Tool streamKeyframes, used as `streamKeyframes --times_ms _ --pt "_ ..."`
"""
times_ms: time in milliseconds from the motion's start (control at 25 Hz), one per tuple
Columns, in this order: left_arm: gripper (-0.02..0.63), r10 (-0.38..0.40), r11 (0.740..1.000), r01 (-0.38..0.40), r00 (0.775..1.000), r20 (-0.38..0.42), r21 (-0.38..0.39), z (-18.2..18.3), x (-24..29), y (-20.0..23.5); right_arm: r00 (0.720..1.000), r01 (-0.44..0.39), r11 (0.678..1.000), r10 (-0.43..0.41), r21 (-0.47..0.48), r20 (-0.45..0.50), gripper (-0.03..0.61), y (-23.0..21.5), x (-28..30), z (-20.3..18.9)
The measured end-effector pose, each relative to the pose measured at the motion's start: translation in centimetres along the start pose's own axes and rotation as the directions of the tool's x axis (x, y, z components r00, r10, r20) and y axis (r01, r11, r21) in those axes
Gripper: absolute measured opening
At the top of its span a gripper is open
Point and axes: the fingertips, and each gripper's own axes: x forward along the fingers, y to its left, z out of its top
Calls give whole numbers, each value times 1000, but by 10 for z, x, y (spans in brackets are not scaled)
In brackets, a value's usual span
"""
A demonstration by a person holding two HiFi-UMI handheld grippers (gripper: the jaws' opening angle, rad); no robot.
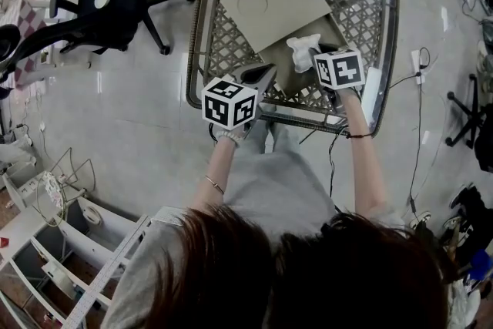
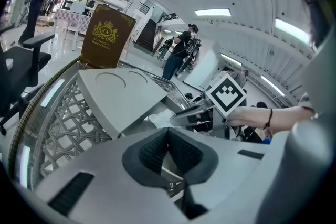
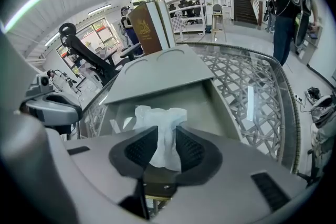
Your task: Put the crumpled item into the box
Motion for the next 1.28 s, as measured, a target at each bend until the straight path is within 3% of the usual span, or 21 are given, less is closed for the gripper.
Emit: streamKeyframes --times_ms 160,440,720,1280 --pt "18 -3 1000 3 1000 0 0 0 1 0 1000 19 1000 -19 14 17 144 -4 0 2" --pt "17 -10 1000 10 1000 6 12 3 -3 -5 997 24 999 -27 42 70 141 -3 -13 11" --pt "17 -20 999 18 1000 22 47 16 -10 -13 989 7 1000 -8 8 147 38 8 -38 21" --pt "17 -72 987 62 995 65 151 53 -26 -35 937 -41 999 35 11 347 21 28 -96 38"
